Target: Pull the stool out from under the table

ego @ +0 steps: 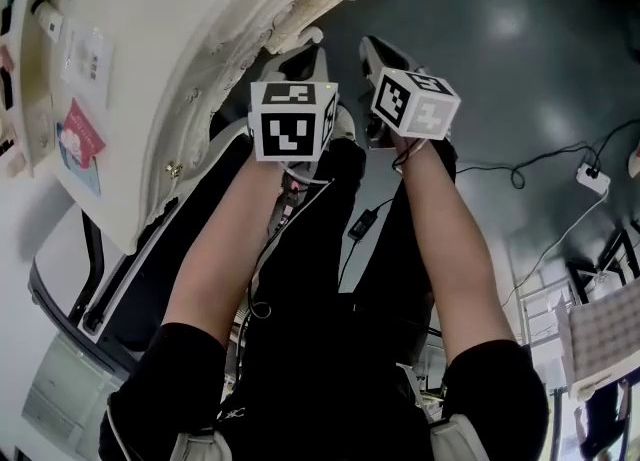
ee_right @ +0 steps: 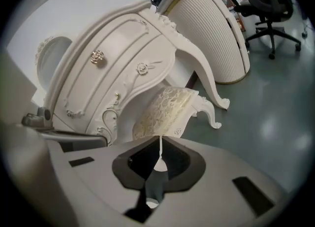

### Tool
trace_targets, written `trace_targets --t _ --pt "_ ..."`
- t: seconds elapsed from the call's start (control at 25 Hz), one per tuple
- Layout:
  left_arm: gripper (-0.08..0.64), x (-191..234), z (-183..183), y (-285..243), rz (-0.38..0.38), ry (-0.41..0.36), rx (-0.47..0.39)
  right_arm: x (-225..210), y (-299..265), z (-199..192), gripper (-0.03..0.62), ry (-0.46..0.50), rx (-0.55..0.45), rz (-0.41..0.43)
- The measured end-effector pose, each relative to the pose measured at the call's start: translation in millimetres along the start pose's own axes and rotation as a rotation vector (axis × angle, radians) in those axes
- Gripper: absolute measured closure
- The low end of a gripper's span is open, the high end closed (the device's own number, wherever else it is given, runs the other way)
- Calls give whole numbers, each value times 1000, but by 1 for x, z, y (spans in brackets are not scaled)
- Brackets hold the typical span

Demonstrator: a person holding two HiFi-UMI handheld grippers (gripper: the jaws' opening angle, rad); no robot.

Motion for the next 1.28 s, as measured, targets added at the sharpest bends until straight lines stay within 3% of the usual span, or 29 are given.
trace_targets --t 0.08,0.44,0.68,0.84,1.08,1.28 --pt "563 11 -8 -8 5 8 26 -6 -21 -7 579 -51 -21 32" --pt "563 32 -34 -25 13 -26 114 -18 -113 -11 314 -374 -117 203" --pt "563 36 -36 -23 3 -75 120 -17 -151 -6 307 -355 -49 128" --pt "563 37 -42 -21 7 -108 129 -13 -163 -8 307 -412 -29 113" --pt "563 47 -54 -26 17 -48 153 -12 -163 -8 344 -421 -25 92" --pt "563 43 -62 -23 16 -64 160 -16 -154 -10 362 -428 -21 99"
Point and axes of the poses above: the fingertips, and each gripper's own axes: y backward along the fingers, x to its left, z out of its top, the point moved 10 cm from there along y, backward along the fingers, and after that the axes turned 11 degrees about y, right-handed, at the moved point
